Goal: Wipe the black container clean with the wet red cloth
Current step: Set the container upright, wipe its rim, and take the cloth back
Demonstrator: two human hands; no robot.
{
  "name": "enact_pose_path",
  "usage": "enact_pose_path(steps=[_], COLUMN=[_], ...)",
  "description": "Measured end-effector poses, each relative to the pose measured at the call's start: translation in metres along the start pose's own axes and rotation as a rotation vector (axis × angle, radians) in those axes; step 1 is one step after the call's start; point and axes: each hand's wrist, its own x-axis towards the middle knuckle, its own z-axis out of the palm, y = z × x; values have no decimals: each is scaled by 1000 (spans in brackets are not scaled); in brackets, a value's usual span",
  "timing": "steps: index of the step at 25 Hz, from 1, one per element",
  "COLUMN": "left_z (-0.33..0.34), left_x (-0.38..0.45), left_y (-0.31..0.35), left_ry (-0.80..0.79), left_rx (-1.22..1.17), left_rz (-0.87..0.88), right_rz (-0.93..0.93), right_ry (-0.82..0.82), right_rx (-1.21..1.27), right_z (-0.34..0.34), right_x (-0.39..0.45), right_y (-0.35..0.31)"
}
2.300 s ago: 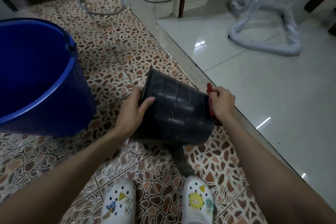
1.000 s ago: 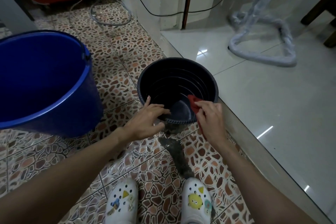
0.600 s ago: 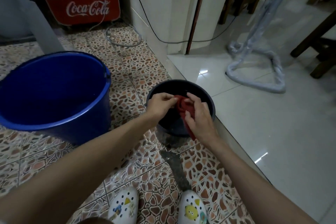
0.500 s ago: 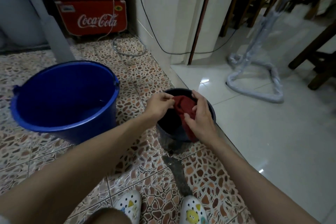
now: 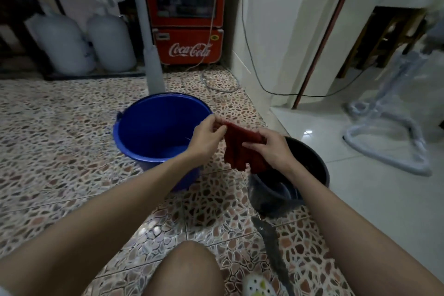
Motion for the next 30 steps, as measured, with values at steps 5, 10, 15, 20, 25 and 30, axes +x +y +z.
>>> enact_pose_path(steps=[5, 10, 15, 20, 25, 30], left_z=[-68, -116, -134, -126, -126, -147], left_x=[-18, -19, 3, 32, 14, -8], left_y=[-30, -95, -145, -159, -175, -200], left_ry=[92, 204, 292, 410, 148, -166], left_rx=[95, 73, 31, 131, 490, 763], left_rz=[36, -45, -162, -214, 23, 341], right_rz=[-53, -65, 89, 126, -215, -516], right_ry=[-154, -274, -240, -106, -219, -373], right_rx=[-69, -58, 1, 6, -184, -479], right_z=[56, 123, 178, 213, 208, 197], right_x=[37, 70, 88, 96, 81, 71], right_y=[-27, -34, -30, -16, 6, 28])
